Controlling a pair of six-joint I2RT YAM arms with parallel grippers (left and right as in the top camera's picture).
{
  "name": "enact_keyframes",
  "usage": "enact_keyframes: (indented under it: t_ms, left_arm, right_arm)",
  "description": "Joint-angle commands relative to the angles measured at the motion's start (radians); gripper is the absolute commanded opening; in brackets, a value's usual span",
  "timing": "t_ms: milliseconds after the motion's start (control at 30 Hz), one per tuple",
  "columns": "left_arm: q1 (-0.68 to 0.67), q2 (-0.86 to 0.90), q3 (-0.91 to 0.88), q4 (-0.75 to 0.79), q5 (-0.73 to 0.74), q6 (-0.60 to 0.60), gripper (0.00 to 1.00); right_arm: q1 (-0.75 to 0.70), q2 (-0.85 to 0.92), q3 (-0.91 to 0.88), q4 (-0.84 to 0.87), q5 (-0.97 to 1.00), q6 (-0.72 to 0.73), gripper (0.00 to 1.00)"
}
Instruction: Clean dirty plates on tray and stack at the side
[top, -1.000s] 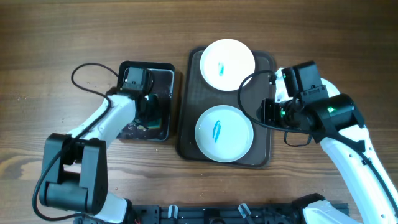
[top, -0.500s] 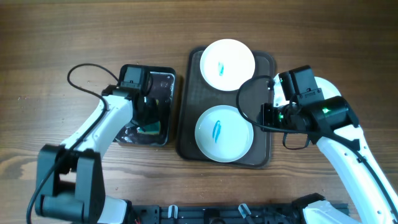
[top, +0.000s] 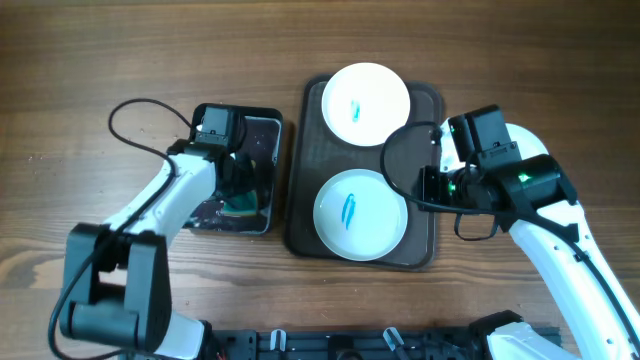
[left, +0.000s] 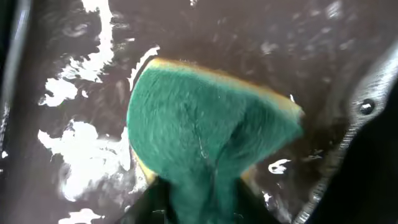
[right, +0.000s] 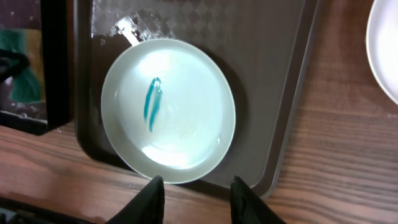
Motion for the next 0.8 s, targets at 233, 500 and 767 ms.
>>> enact_keyframes:
  t_ms: [233, 500, 767]
  left_arm:
    - [0.000, -0.001, 0.012, -0.072, -0.019, 0.008, 0.04]
    - [-0.010, -0.133, 0.217, -0.307, -0.011, 0.008, 0.04]
    - [-0.120, -0.190, 0.324, -0.356, 0.091, 0.008, 0.04]
  right_arm:
    - [-0.003, 0.010, -0.182, 0.100, -0.012, 0.074, 0.37]
    - [-0.003, 0.010, -0.261, 0.307, 0.110, 0.119, 0.24]
    - [-0.003, 0.085, -0.348, 0.457, 0.008, 0.019, 0.15]
